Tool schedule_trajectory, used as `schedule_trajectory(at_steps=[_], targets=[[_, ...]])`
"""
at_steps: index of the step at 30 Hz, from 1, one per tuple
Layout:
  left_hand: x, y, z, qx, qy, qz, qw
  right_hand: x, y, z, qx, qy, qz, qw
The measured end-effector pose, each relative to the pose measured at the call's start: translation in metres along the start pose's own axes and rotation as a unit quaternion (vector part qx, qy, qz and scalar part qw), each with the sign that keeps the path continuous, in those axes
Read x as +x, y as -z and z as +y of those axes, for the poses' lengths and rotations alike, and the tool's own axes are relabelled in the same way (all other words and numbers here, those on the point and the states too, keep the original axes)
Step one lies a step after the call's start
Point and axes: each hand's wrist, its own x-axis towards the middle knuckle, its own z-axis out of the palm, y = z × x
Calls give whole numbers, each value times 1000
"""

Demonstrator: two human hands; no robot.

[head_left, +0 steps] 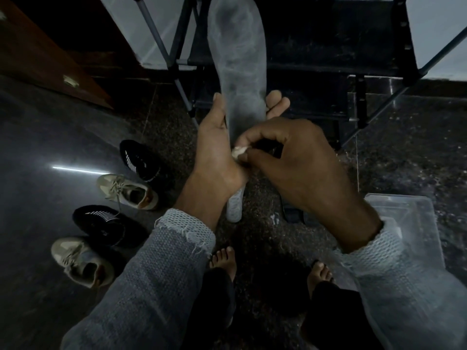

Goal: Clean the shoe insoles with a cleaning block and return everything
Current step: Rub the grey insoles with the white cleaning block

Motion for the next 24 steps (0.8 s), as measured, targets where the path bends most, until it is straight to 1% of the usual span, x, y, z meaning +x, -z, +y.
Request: schedule_trajectory(at_steps=[2, 3, 4, 7, 8, 9, 11, 13, 15, 17, 18, 19, 22, 23, 24], targets=[[-1, -2, -2, 11, 17, 0, 1000, 1, -4, 1, 11, -13, 44, 999], [-2, -2, -3, 12, 23, 0, 1000, 2, -4, 1, 11, -15, 48, 999], [-2, -3, -3, 10, 25, 0, 1000, 2, -2, 1, 5, -14, 35, 999], [-3, -2, 0, -3, 17, 2, 1000, 3, 10, -2, -28, -7, -71, 997], [-3, -1, 0, -8, 15, 1, 1000, 3, 12, -2, -35, -3, -92, 995], [-3, -1, 0, -12, 13, 0, 1000, 2, 13, -2, -37, 3, -92, 995], [-3, -2, -1, -14, 5, 5, 1000, 2, 8, -1, -31, 10, -56, 998], [-3, -3, -3, -8, 4, 10, 1000, 1, -1, 1, -15, -2, 2, 1000], [-3, -5, -6, 2, 22, 0, 1000, 1, -8, 2, 0, -19, 62, 998], [-5, -6, -7, 8, 33, -11, 999, 2, -10, 2, 0, -19, 91, 996], [-6, -6, -7, 7, 35, -15, 999, 3, -8, 1, -4, -16, 83, 996], [-6, -5, -5, 3, 34, -16, 999, 3, -4, 0, -9, -14, 55, 998], [-5, -3, -1, -9, 13, -10, 1000, 4, 10, -4, -17, -7, -72, 997], [-5, -4, 0, -9, 10, -10, 1000, 4, 12, -4, -20, -3, -86, 996], [-5, -5, -1, -6, 9, -10, 1000, 4, 12, -4, -20, 1, -81, 997]])
